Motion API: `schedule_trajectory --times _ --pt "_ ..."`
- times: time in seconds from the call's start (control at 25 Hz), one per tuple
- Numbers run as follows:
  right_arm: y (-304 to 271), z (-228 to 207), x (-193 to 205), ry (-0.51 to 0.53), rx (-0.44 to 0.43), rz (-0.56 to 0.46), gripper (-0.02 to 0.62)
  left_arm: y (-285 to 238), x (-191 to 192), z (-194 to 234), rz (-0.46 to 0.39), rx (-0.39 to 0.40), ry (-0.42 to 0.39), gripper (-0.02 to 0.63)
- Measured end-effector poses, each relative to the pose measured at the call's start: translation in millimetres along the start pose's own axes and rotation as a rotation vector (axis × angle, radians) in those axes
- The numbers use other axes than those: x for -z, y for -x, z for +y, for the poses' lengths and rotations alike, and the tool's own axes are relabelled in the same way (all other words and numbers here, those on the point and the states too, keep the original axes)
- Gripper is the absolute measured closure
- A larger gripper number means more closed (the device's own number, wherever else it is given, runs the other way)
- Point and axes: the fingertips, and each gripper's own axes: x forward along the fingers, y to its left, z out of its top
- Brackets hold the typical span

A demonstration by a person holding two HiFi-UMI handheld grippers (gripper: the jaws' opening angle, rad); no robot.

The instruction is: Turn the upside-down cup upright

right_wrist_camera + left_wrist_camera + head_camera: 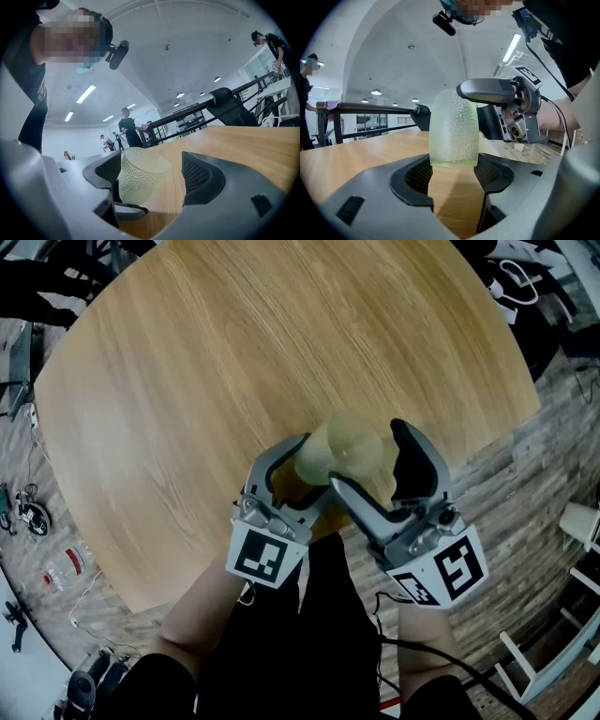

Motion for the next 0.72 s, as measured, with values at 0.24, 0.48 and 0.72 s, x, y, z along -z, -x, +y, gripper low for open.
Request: schedule_trajectory --times 0.24,0.48,0.72 --pt "16.5 1.1 -13.4 0.048 0.009 -0.049 0.242 1.1 0.8 2.3 0.003 -0.01 0.014 0.319" --pt "31.0 -5.2 -22.8 0.139 0.114 -0.08 0.561 2.6 8.1 4.1 0.024 -0.02 0.016 0.319" --pt "19.8 25.3 -23.4 0.244 0.048 -0.028 0.581 2.1 9.2 3.5 0.034 -0.031 0.02 0.319"
